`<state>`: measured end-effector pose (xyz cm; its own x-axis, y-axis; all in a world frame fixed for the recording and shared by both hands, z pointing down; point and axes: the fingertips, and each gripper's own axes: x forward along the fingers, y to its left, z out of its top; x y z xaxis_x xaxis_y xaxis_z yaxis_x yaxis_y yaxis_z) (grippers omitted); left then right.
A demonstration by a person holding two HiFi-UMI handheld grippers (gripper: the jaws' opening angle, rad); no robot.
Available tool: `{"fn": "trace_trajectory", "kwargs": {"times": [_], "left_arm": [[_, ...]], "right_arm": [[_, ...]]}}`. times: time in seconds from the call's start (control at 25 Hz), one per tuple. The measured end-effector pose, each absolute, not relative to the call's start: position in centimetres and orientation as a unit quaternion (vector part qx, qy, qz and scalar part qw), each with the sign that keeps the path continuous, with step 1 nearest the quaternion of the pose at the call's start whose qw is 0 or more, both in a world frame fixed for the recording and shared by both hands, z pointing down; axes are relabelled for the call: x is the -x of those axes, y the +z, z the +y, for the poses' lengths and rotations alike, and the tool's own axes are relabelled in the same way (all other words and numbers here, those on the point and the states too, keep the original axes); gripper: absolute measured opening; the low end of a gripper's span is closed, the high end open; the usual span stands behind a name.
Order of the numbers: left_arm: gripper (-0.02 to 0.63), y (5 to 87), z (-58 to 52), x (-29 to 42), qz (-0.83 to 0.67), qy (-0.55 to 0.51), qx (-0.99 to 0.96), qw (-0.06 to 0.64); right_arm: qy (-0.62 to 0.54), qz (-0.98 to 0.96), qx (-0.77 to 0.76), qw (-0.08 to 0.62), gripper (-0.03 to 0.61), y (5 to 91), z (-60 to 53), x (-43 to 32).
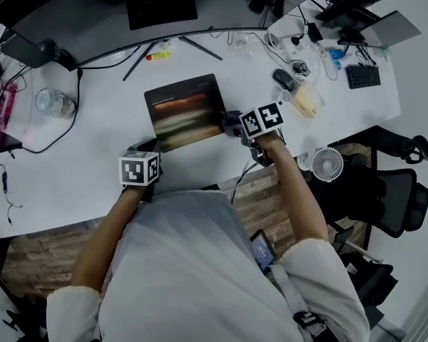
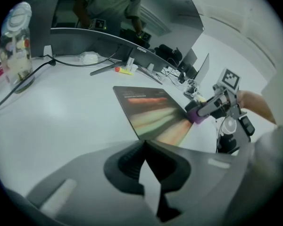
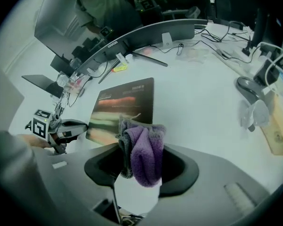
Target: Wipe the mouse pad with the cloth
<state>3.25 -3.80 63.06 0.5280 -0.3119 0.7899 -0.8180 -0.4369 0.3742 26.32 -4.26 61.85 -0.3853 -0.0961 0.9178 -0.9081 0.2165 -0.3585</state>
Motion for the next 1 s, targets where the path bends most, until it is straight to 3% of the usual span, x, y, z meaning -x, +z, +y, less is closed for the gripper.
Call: {"fn": "trace_trajectory", "kwargs": {"times": [0.4, 1.0], "left_arm": [[0.0, 61.9, -3.5, -2.9, -0.36, 0.303, -0.772, 0.427], [0.0, 49.3, -5.7, -1.0, -0.387, 0.178, -0.845, 0.323]], "right_arm": [[0.437, -0.701, -0.453, 0.335, 0.212, 56.9, -5.5, -26.7], [0.376, -0.773, -0.476, 0.186, 0.21, 45.4, -3.5, -21.7]]}}
